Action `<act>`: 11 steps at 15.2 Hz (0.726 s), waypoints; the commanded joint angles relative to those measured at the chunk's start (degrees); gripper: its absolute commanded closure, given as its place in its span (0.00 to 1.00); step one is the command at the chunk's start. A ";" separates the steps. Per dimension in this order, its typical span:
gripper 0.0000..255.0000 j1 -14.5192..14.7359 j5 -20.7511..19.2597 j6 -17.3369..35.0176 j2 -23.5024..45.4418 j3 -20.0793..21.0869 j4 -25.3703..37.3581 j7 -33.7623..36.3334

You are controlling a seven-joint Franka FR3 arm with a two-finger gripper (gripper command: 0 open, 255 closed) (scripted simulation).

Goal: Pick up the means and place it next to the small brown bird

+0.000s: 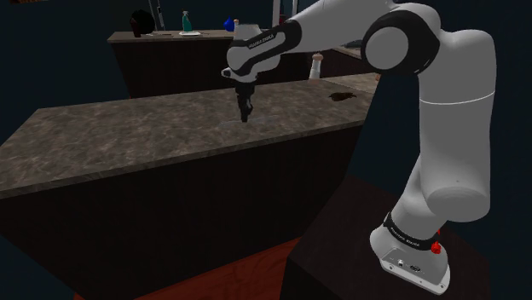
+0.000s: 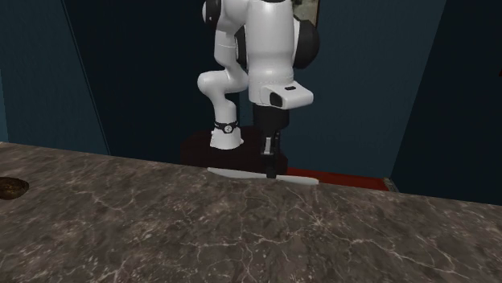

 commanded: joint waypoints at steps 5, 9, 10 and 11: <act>1.00 -0.04 -0.51 -4.24 -1.23 -0.24 3.05 0.43; 1.00 -0.06 -0.79 -7.02 -1.89 -0.36 5.18 0.71; 1.00 -0.07 -0.85 -7.72 -2.03 -0.38 5.76 0.78; 1.00 -0.09 -0.91 -8.43 -2.16 -0.41 6.35 0.85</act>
